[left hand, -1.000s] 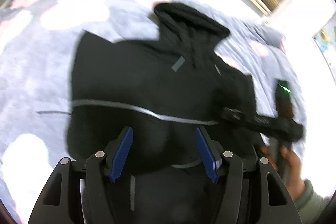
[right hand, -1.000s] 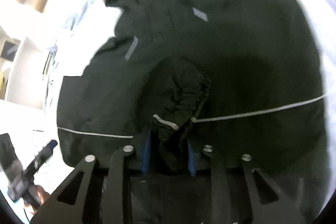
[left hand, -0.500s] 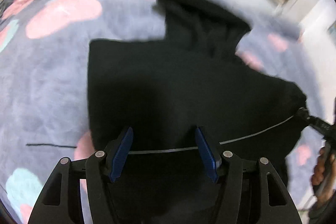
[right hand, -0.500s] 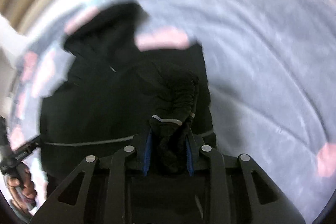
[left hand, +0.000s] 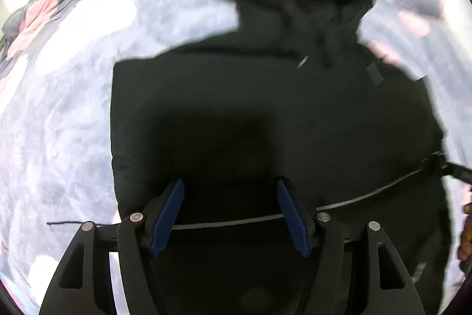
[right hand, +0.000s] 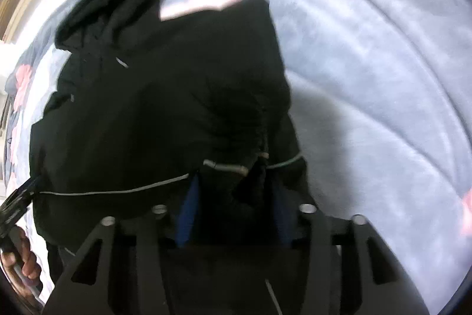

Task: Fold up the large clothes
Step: 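Lay the sleeve on the jacket and open the left tool, then grasp the jacket hem with the left tool while the right tool grasps it too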

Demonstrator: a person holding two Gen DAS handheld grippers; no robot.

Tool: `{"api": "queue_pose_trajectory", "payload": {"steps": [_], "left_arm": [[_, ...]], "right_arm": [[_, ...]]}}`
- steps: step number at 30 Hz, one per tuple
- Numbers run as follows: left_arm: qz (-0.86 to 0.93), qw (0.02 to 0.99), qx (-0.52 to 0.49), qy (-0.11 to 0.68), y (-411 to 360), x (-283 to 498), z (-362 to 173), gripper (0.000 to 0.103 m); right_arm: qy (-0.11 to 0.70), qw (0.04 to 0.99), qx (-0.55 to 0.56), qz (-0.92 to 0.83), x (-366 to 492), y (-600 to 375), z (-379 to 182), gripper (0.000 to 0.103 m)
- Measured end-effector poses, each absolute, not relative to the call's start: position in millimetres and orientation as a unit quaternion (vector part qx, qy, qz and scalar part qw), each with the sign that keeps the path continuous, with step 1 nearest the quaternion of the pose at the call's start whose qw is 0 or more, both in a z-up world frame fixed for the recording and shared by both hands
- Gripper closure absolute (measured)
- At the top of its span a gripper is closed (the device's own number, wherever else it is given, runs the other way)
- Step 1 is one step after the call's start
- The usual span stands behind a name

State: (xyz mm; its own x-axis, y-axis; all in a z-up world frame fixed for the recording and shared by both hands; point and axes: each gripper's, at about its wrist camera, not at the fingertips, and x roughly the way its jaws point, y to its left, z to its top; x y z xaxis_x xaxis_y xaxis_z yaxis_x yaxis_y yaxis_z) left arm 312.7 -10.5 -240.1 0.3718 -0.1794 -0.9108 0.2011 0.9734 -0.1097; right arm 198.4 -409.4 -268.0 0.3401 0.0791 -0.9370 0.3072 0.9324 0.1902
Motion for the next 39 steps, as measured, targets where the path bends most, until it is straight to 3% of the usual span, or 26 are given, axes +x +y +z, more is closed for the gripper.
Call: {"api": "queue_pose_trajectory", "payload": {"steps": [3, 7, 17, 24, 31, 34, 39], "left_arm": [[-0.154, 0.837, -0.035, 0.525, -4.6, 299.9, -208.9, 0.036], [-0.172, 0.844, -0.023, 0.507, -15.6, 294.0, -191.3, 0.036], [-0.158, 0.804, 0.017, 0.573, -49.2, 309.2, -277.8, 0.036], [-0.153, 0.804, 0.03, 0.574, -59.2, 313.9, -274.8, 0.032], [-0.169, 0.827, -0.057, 0.534, -44.2, 333.3, -233.3, 0.032], [-0.139, 0.817, -0.068, 0.556, -39.3, 354.5, -255.3, 0.032], [-0.134, 0.806, -0.073, 0.571, -41.0, 357.5, -283.4, 0.032]], "right_arm": [[0.539, 0.825, 0.153, -0.067, 186.4, -393.4, -233.2, 0.037], [0.516, 0.846, 0.135, -0.015, 199.5, -350.8, -206.7, 0.034], [0.57, 0.821, -0.001, 0.012, 241.2, -265.7, -298.1, 0.032], [0.579, 0.815, 0.016, 0.026, 246.3, -280.4, -289.7, 0.031], [0.527, 0.848, 0.043, -0.044, 255.6, -333.2, -258.4, 0.031], [0.553, 0.83, 0.034, -0.063, 267.6, -352.1, -287.4, 0.037], [0.554, 0.831, 0.014, -0.046, 271.0, -344.8, -306.4, 0.035]]}}
